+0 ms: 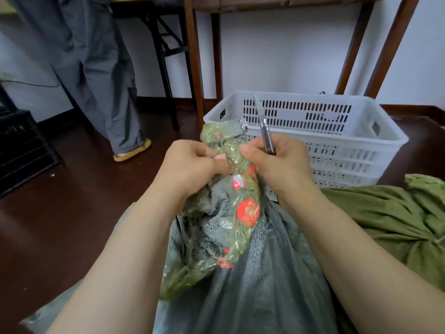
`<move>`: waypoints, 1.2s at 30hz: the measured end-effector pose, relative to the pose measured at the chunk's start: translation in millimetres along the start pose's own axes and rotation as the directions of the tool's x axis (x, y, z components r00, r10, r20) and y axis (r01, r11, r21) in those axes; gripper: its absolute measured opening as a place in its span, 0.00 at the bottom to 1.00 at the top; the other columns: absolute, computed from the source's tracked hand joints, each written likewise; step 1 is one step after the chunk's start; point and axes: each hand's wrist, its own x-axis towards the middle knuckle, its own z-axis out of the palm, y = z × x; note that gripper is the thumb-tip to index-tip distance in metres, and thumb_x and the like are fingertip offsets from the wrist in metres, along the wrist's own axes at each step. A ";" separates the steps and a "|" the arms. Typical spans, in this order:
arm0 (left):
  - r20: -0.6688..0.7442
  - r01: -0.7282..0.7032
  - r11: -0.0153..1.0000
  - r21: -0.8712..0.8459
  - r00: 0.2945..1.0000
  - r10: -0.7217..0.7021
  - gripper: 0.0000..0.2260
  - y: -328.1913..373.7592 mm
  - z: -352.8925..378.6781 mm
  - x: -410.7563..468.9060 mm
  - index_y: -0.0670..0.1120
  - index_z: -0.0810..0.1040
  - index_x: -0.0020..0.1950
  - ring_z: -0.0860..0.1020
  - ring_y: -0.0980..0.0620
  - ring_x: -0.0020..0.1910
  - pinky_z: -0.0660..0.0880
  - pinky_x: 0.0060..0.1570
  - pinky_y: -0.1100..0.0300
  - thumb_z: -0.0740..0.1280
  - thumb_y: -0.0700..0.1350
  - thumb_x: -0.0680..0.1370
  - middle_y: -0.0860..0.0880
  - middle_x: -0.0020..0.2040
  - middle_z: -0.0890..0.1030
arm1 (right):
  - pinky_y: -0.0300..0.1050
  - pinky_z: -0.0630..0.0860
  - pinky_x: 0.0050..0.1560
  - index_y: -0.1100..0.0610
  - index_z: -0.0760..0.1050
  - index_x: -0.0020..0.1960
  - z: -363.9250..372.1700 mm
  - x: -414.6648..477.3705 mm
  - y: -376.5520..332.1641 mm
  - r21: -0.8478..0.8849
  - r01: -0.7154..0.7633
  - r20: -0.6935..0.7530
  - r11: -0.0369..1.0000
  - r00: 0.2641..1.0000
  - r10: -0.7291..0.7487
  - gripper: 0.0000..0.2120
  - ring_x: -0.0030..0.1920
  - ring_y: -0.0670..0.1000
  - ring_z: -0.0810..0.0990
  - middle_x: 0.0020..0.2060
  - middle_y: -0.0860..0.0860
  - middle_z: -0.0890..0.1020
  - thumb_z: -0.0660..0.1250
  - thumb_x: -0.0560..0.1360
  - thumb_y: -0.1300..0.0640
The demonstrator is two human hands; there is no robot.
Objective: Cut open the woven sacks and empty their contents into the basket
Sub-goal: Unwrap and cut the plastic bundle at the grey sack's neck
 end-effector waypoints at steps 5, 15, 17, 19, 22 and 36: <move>0.095 0.069 0.964 -0.256 0.994 -0.046 0.15 -10.0 2.9 -5.0 0.46 0.80 0.29 0.75 0.51 0.26 0.69 0.32 0.62 0.74 0.54 0.69 0.49 0.29 0.79 | 0.29 0.62 0.21 0.61 0.79 0.44 -7.6 -0.9 -5.0 -0.059 -0.156 0.206 0.986 0.964 0.165 0.07 0.17 0.38 0.67 0.27 0.47 0.77 0.73 0.72 0.57; 0.074 0.148 0.873 -0.465 0.989 -0.129 0.14 -13.5 7.4 -0.5 0.39 0.76 0.34 0.61 0.51 0.16 0.59 0.17 0.70 0.68 0.45 0.76 0.46 0.24 0.69 | 0.40 0.67 0.28 0.53 0.80 0.42 -46.0 -4.9 -60.1 -0.642 0.123 0.443 0.757 0.865 0.235 0.14 0.23 0.47 0.67 0.24 0.47 0.75 0.60 0.80 0.51; 0.069 0.138 0.877 -0.460 0.990 -0.119 0.12 -13.0 8.5 1.0 0.40 0.78 0.34 0.63 0.52 0.16 0.60 0.15 0.69 0.68 0.44 0.76 0.48 0.24 0.70 | 0.45 0.73 0.39 0.53 0.81 0.41 -42.5 -11.1 -67.5 -0.713 0.243 0.473 0.658 0.859 0.196 0.16 0.29 0.50 0.73 0.29 0.49 0.77 0.60 0.80 0.48; 0.063 0.132 0.883 -0.451 0.991 -0.116 0.10 -12.9 9.3 2.8 0.41 0.79 0.36 0.64 0.53 0.17 0.60 0.16 0.67 0.68 0.45 0.75 0.47 0.27 0.70 | 0.45 0.74 0.46 0.54 0.81 0.43 -36.0 -15.7 -69.8 -0.741 0.304 0.473 0.598 0.869 0.143 0.17 0.37 0.51 0.77 0.33 0.50 0.78 0.59 0.80 0.48; 0.073 0.144 0.887 -0.439 0.990 -0.124 0.10 -13.2 9.6 4.9 0.40 0.79 0.43 0.65 0.52 0.20 0.62 0.16 0.66 0.67 0.47 0.76 0.45 0.34 0.71 | 0.47 0.75 0.46 0.55 0.79 0.47 -27.7 -18.3 -67.1 -0.782 0.355 0.467 0.512 0.878 0.103 0.15 0.39 0.51 0.76 0.34 0.49 0.75 0.57 0.80 0.48; 0.009 -0.248 0.950 0.189 0.968 0.251 0.22 0.5 12.7 -1.7 0.40 0.68 0.31 0.66 0.54 0.14 0.63 0.21 0.64 0.63 0.51 0.80 0.52 0.17 0.64 | 0.52 0.79 0.45 0.53 0.62 0.29 -9.9 -7.6 -38.7 -0.892 0.364 0.383 0.268 0.923 0.023 0.17 0.34 0.56 0.76 0.28 0.49 0.71 0.62 0.75 0.55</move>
